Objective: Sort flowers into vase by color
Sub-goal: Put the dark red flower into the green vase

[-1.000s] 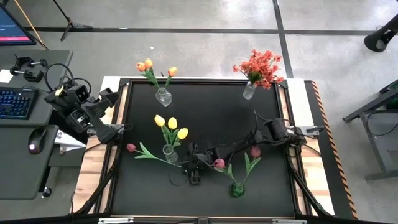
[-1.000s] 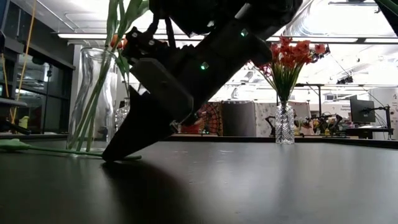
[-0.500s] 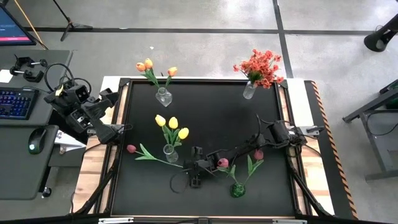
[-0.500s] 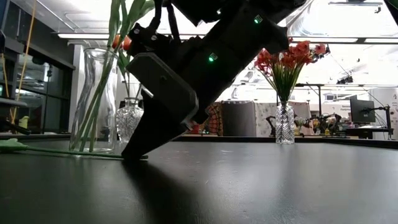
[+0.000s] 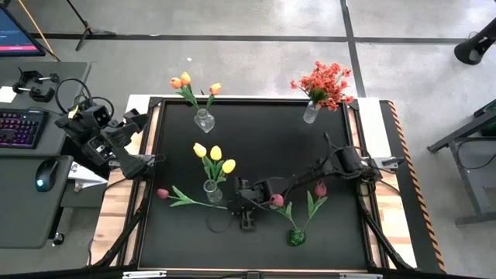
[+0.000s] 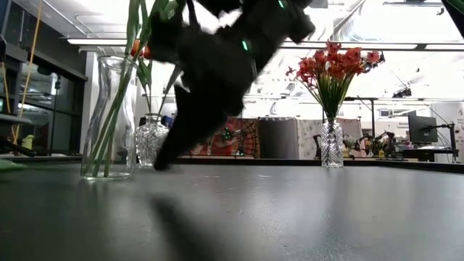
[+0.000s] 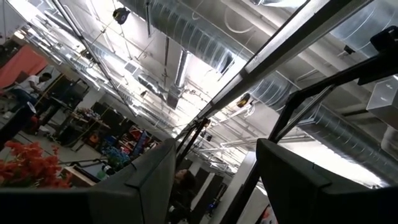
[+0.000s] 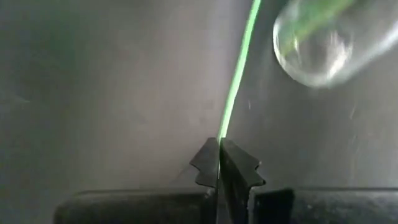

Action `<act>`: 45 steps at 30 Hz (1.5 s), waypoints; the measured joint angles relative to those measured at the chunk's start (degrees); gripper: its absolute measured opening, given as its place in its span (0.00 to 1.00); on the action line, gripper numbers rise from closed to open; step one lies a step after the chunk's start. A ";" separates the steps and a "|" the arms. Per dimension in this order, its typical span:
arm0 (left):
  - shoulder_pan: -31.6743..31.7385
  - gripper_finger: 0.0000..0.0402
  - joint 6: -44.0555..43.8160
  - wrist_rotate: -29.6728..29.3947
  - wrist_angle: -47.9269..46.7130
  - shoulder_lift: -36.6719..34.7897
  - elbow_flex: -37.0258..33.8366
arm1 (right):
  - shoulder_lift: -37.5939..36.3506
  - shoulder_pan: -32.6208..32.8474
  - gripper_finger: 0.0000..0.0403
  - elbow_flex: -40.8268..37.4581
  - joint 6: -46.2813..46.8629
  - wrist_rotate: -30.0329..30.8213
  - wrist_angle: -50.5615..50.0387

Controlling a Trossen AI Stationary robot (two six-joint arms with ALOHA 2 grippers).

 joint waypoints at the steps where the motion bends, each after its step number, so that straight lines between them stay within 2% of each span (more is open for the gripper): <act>1: 0.02 0.52 0.21 -0.01 0.05 -0.01 0.00 | -0.21 -0.32 0.00 1.20 -1.14 -1.31 -0.83; 5: 0.02 0.52 0.49 0.02 0.73 -0.11 0.00 | -0.36 -1.04 0.00 6.72 -6.35 -4.43 -6.32; 13: 0.01 0.52 4.34 -0.43 2.59 -1.38 0.02 | -0.58 -1.83 0.00 17.47 -13.55 -4.26 -16.63; 18: 0.02 0.52 4.36 -2.99 1.68 -2.17 0.02 | -0.21 -0.98 0.01 18.94 -11.10 -3.88 -13.81; 21: 0.00 0.52 4.36 -3.38 0.74 -2.25 0.02 | 1.80 -0.06 0.09 18.97 -8.97 -4.15 -12.87; 28: 0.01 0.52 4.19 -3.64 0.80 -2.27 0.02 | 6.78 0.27 0.39 18.92 -5.83 -2.91 -10.54; 32: 0.00 0.52 4.21 -3.65 0.97 -2.27 0.02 | 8.79 0.05 0.51 18.90 -3.98 -2.81 -10.31; 36: 0.02 0.52 4.27 -3.69 1.01 -2.27 0.02 | 8.64 -0.22 0.55 18.97 -4.98 -2.72 -9.99; 45: 0.02 0.52 4.22 -3.72 1.05 -2.27 0.02 | 10.43 -0.22 0.56 19.01 -4.83 -0.20 -9.50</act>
